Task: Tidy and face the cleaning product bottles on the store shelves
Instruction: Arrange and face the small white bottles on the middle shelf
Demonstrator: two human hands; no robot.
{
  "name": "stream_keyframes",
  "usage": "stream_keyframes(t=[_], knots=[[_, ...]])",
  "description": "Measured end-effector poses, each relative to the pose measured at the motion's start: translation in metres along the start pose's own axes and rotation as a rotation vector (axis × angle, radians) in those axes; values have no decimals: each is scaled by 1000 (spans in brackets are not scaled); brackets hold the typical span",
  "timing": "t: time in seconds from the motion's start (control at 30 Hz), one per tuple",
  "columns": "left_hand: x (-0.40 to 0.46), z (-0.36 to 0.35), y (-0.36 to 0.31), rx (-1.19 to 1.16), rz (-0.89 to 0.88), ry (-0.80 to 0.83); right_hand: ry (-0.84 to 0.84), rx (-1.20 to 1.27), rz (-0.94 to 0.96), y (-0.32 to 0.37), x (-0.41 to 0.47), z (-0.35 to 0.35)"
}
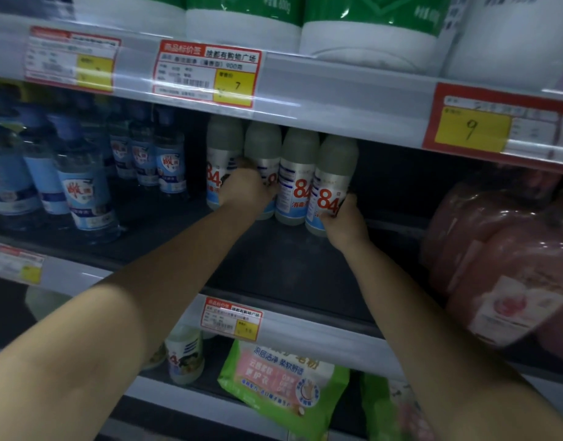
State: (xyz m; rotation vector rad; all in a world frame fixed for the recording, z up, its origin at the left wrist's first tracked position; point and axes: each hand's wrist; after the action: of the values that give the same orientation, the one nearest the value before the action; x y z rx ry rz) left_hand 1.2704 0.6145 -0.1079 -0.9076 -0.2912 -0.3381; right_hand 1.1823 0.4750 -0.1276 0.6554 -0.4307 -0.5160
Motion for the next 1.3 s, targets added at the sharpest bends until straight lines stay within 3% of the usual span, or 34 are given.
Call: stream_keyframes(t=[0.1, 0.27, 0.43, 0.63, 0.77, 0.9, 1.07, 1.17, 1.3], knots=[[-19, 1, -3, 49, -15, 15, 52, 31, 20, -3, 1, 0], [-46, -1, 10, 287, -209, 164, 129, -56, 120, -13, -9, -7], [-69, 30, 14, 183, -361, 334, 53, -222, 354, -3, -50, 9], [-132, 71, 52, -98, -617, -10, -119, -67, 747, 27, -145, 6], [-170, 82, 89, -103, -683, -65, -118, -106, 912, 39, -187, -20], [-198, 89, 121, -65, -633, -14, -85, -118, 1032, 42, -203, -49], [-219, 86, 175, 41, -376, 119, 66, -269, 1086, 15, -214, -102], [-225, 73, 190, 55, -179, 112, 225, -215, 876, 1, -214, -133], [-219, 52, 196, -12, 53, 117, 316, -201, 482, -8, -198, -165]])
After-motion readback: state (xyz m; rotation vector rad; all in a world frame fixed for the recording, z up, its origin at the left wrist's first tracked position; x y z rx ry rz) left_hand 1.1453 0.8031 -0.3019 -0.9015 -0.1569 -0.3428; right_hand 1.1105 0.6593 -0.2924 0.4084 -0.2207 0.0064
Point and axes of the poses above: each hand's wrist, its own x-axis towards the middle knuckle, its own z-axis out of the back of the hand, y = z × x, and after that the axes turned 15 degrees about -x, right-handed
